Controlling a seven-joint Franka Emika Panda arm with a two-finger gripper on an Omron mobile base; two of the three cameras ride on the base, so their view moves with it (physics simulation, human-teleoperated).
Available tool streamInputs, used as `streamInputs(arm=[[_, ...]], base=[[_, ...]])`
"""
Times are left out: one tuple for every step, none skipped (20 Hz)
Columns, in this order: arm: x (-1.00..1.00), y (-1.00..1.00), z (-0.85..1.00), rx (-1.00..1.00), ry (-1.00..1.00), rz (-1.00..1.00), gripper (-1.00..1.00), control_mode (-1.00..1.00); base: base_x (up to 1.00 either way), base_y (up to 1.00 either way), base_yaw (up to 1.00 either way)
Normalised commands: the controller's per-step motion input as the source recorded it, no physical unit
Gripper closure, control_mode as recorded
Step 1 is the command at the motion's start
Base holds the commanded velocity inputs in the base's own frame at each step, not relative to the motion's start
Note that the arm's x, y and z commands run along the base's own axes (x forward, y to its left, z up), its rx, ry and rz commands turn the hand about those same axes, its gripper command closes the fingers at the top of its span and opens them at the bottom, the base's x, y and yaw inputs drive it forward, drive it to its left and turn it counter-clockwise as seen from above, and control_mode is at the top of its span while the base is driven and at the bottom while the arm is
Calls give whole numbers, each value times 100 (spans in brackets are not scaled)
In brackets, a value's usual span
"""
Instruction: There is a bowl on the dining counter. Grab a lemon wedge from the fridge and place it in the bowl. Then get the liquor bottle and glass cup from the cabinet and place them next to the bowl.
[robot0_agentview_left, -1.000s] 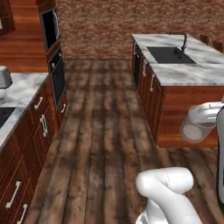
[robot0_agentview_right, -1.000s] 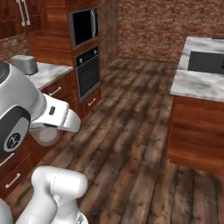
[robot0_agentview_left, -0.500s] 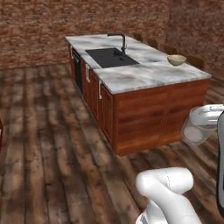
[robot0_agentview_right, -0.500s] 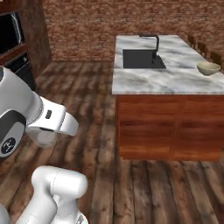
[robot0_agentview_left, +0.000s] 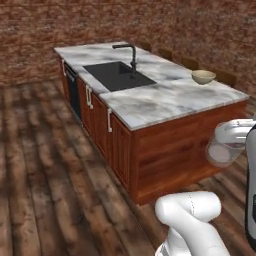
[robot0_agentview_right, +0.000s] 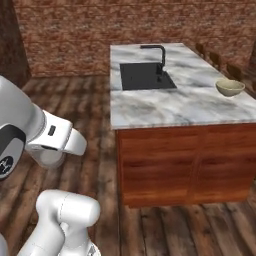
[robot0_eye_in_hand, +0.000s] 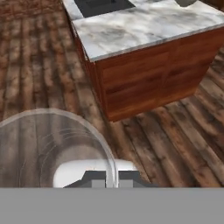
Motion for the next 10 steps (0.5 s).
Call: streamInputs(arm=[[0,0,0,0,0,0,100,100],[0,0,0,0,0,0,100,100],[0,0,0,0,0,0,100,100],[0,0,0,0,0,0,100,100],[0,0,0,0,0,0,100,100],[0,0,0,0,0,0,100,100],[0,0,0,0,0,0,100,100],[0,0,0,0,0,0,100,100],[0,0,0,0,0,0,100,100],[0,0,0,0,0,0,100,100]], base=[[100,0,-15],[100,-3,-15],[100,-5,-14],[100,-12,-13],[100,-19,-11],[100,-34,-6],[100,-42,-4],[100,-58,0],[100,-69,0],[99,-79,0]])
